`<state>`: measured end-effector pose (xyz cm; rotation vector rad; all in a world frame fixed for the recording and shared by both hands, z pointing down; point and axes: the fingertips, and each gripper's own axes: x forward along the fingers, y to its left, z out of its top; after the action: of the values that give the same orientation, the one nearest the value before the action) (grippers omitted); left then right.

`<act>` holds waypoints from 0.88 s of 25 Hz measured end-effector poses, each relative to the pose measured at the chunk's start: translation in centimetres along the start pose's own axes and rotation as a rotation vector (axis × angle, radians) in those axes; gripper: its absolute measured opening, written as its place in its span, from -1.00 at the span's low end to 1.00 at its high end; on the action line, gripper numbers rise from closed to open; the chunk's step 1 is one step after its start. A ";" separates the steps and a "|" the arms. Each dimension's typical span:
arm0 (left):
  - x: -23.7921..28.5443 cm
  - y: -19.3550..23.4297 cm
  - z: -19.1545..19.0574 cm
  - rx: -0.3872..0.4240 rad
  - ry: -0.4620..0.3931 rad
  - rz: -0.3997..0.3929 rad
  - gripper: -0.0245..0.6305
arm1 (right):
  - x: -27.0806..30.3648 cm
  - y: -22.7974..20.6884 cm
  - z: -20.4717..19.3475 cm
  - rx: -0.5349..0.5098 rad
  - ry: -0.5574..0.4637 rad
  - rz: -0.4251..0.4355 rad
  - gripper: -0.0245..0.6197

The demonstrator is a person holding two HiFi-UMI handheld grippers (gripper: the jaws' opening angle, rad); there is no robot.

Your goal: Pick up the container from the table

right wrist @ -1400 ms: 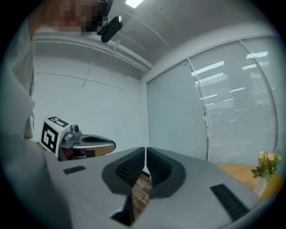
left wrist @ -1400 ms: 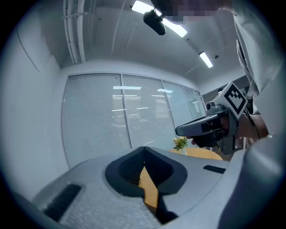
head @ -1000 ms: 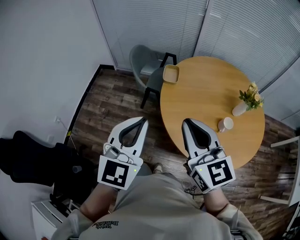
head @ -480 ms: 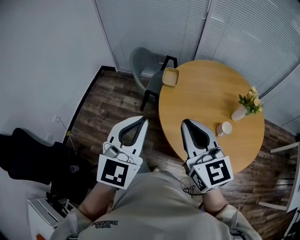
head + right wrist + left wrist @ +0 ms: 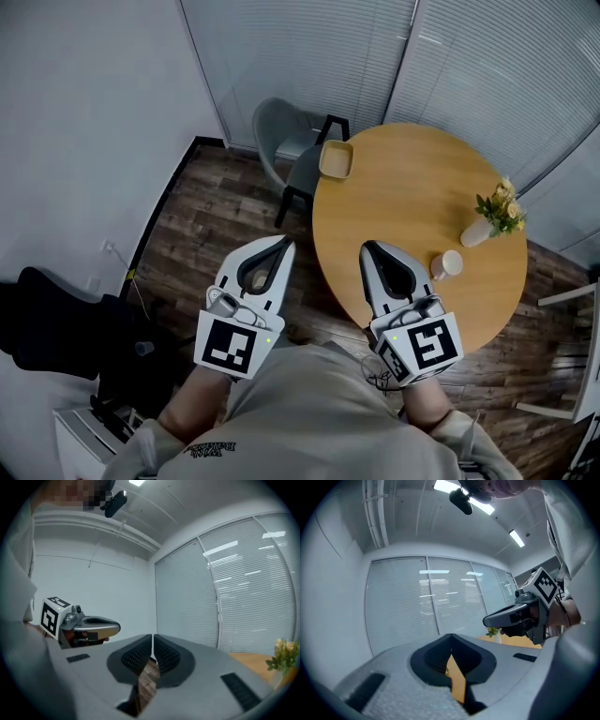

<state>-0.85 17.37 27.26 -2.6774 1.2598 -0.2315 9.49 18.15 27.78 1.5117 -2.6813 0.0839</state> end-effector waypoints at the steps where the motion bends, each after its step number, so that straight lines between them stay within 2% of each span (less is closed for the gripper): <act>1: 0.3 0.3 -0.1 -0.006 -0.003 -0.001 -0.86 | 0.4 -0.1 -0.1 -0.002 0.004 -0.001 -0.82; 10: 3.0 4.4 -1.7 -0.045 0.000 -0.019 -0.86 | 5.5 -0.9 -0.6 -0.004 0.035 -0.011 -0.82; 17: 6.9 8.3 -3.0 -0.072 0.015 -0.081 -0.86 | 10.6 -2.5 -0.5 0.007 0.058 -0.055 -0.82; 22: 10.0 11.9 -3.3 -0.068 0.005 -0.141 -0.86 | 14.7 -4.3 0.0 0.015 0.075 -0.120 -0.82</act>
<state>-4.17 1.87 28.54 -2.8290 1.0996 -0.2176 5.59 3.41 29.01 1.6353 -2.5319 0.1522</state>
